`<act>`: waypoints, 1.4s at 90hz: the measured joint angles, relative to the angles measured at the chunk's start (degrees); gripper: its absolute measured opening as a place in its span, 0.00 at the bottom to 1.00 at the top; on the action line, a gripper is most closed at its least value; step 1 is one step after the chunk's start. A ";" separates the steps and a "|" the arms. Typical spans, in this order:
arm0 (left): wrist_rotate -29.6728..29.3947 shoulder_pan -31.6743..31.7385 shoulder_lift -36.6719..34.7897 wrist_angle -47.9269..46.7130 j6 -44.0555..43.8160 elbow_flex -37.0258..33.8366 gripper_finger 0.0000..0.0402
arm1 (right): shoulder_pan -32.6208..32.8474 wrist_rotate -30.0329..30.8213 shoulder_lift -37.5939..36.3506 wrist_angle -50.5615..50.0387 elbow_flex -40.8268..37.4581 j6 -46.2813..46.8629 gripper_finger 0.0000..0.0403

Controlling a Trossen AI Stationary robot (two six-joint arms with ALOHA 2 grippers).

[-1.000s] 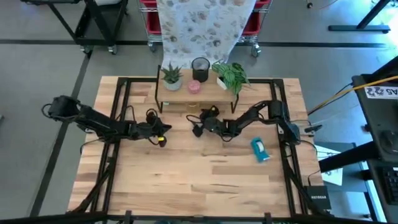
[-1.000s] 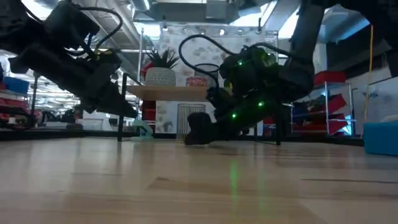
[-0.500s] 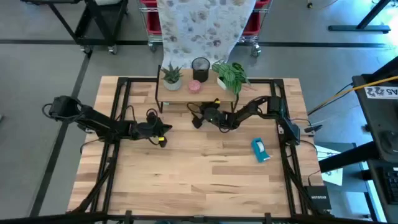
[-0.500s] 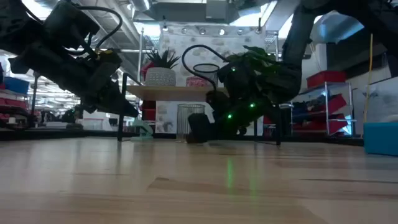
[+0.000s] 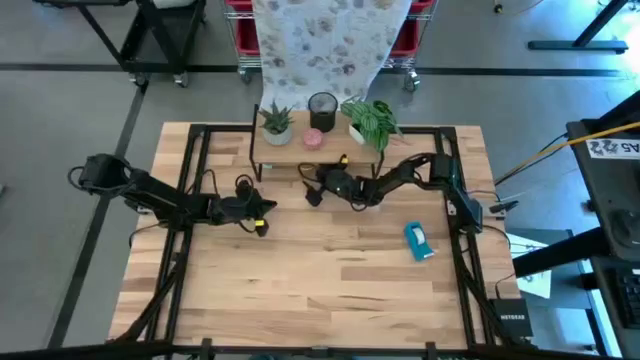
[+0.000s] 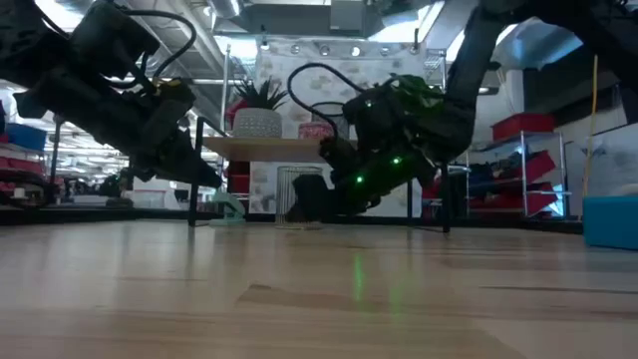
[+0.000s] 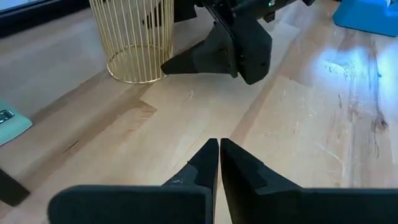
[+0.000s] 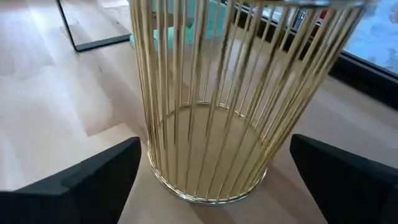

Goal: Stock shelves
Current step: Remove the gold pen holder under the shelf

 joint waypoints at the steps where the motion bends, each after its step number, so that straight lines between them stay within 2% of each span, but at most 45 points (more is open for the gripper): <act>1: 0.00 0.00 0.00 0.00 -0.01 0.00 0.00 | -0.06 -0.39 0.00 0.00 0.00 -0.13 0.99; 18: 0.00 0.00 0.00 0.02 -0.01 0.00 0.00 | -1.08 -5.63 0.00 0.10 0.00 -2.48 0.99; 44: 0.00 0.00 0.00 0.02 -0.03 0.02 0.00 | -1.07 -9.47 -0.09 2.52 0.04 -5.39 0.99; 85: 0.00 0.00 0.00 0.00 -0.41 0.02 0.00 | 0.00 -27.97 -0.11 1.99 0.07 -8.24 0.99; 95: 0.00 0.00 0.00 -0.44 -0.46 0.04 0.00 | 2.56 -26.79 -0.13 1.15 0.07 -10.75 0.99; 114: -1.35 2.73 0.14 -10.19 -7.23 0.11 0.00 | 4.54 -11.59 -0.13 1.11 0.07 -12.18 0.99; 120: -1.09 4.20 0.85 -12.99 -7.82 0.09 0.00 | 3.60 -10.67 -0.13 1.11 0.07 -11.16 0.99; 126: -0.83 5.53 1.98 -12.96 -4.70 0.07 0.00 | 2.39 -12.16 -0.13 1.17 0.07 -9.62 0.99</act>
